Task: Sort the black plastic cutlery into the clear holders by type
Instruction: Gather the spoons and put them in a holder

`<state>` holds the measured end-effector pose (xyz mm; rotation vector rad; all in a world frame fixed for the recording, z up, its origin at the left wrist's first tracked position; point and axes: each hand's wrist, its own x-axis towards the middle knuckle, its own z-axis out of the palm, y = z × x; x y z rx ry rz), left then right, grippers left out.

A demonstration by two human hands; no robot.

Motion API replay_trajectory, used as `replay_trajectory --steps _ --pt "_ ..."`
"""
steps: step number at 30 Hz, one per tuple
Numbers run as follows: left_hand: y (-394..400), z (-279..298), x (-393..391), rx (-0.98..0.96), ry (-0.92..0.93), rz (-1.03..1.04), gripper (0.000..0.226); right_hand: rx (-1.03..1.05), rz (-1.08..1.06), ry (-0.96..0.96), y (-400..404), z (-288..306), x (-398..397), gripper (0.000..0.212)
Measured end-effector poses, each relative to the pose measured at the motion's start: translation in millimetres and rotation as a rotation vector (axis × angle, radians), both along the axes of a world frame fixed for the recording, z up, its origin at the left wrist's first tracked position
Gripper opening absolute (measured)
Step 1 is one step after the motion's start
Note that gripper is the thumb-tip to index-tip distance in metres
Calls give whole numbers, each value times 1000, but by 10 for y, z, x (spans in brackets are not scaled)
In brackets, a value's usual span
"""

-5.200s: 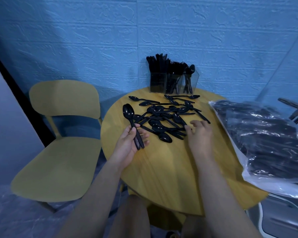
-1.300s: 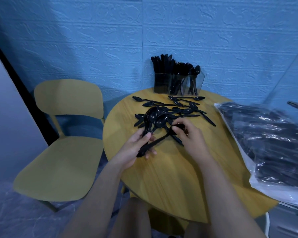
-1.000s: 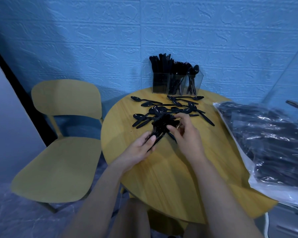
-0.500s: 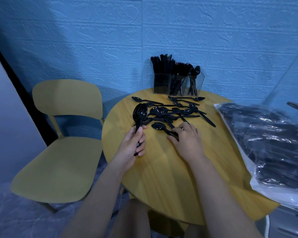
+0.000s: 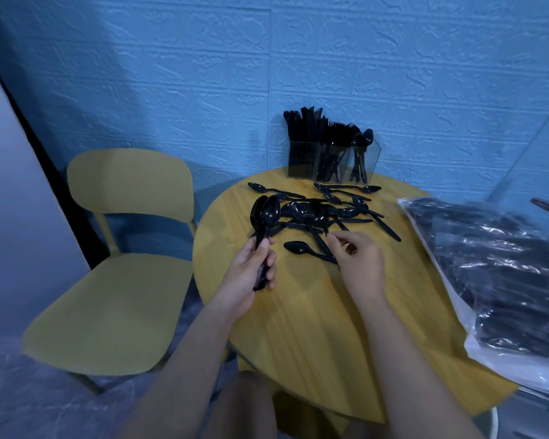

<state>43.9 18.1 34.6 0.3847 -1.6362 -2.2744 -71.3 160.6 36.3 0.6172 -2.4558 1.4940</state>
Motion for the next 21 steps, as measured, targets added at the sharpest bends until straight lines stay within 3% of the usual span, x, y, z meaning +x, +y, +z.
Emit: replay_trajectory --steps 3,8,19,21 --pt "17 4 -13 27 21 0 15 -280 220 -275 -75 86 115 6" --pt "29 -6 -6 -14 11 -32 23 -255 525 -275 -236 92 270 5" --pt "14 -14 -2 -174 27 -133 28 -245 436 -172 -385 -36 287 15" --pt "13 -23 3 -171 34 -131 30 -149 386 -88 -328 -30 238 9"
